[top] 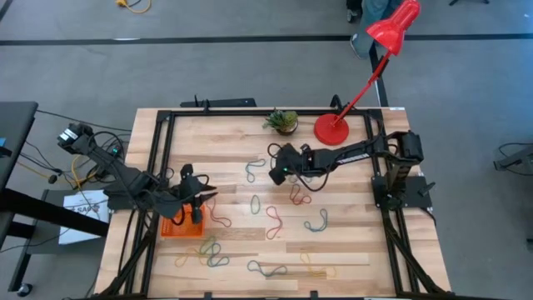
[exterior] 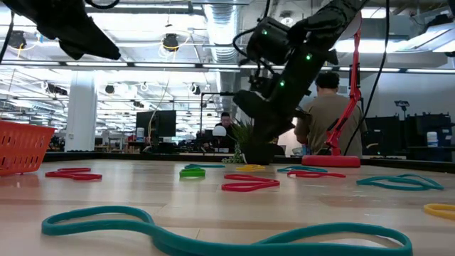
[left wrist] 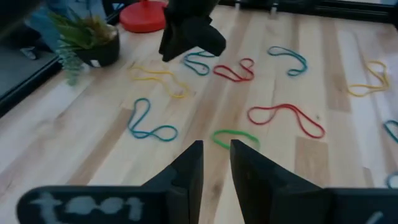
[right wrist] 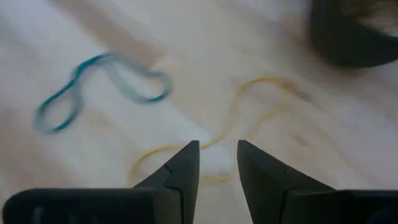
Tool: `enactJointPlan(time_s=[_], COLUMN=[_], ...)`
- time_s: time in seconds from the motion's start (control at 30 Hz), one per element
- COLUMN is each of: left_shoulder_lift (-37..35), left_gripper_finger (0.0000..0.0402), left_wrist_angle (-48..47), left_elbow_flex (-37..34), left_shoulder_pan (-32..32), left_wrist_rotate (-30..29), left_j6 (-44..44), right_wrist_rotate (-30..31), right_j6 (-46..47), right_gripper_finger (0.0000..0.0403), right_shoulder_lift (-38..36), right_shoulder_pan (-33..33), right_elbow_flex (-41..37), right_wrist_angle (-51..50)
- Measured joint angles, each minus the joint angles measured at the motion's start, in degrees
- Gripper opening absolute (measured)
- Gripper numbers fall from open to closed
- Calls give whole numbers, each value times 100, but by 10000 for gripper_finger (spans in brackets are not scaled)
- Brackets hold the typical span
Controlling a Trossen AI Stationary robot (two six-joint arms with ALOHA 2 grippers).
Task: Pick and place rubber bands into bin
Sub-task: Put the yellow rubber band into the orange basket
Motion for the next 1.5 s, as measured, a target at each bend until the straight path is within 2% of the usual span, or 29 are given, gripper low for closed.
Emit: enactJointPlan(time_s=[0.07, 0.33, 0.67, 1.07, 1.2, 1.33, 1.4, 1.5], left_shoulder_lift=[0, 0, 0, 0, 0, 0, 0, 0], left_gripper_finger=[71, 71, 71, 71, 71, 71, 71, 71], left_wrist_angle=[0, 0, 28, 98, 106, 107, 109, 133], left_elbow_flex=[0, 0, 7, 9, 9, 9, 9, 9], left_shoulder_pan=[71, 240, 276, 278, 278, 278, 278, 278], left_wrist_rotate=[4, 13, 33, 157, 157, 155, 153, 139], left_j6=[2, -13, -33, 13, 15, 17, 17, 17], right_wrist_rotate=[154, 142, 229, 617, 674, 611, 657, 722], right_j6=[95, 237, 290, 646, 825, 768, 489, 29], right_gripper_finger=[102, 102, 102, 99, 79, 39, 13, 8], right_shoulder_lift=[1, 6, 1028, 1190, 1286, 1283, 1220, 1199], right_shoulder_pan=[-83, -314, -217, -290, -302, -254, -192, -57], right_elbow_flex=[0, -2, 108, 235, 243, 240, 224, 189], right_wrist_angle=[-73, -34, 552, 502, 456, 448, 496, 860])
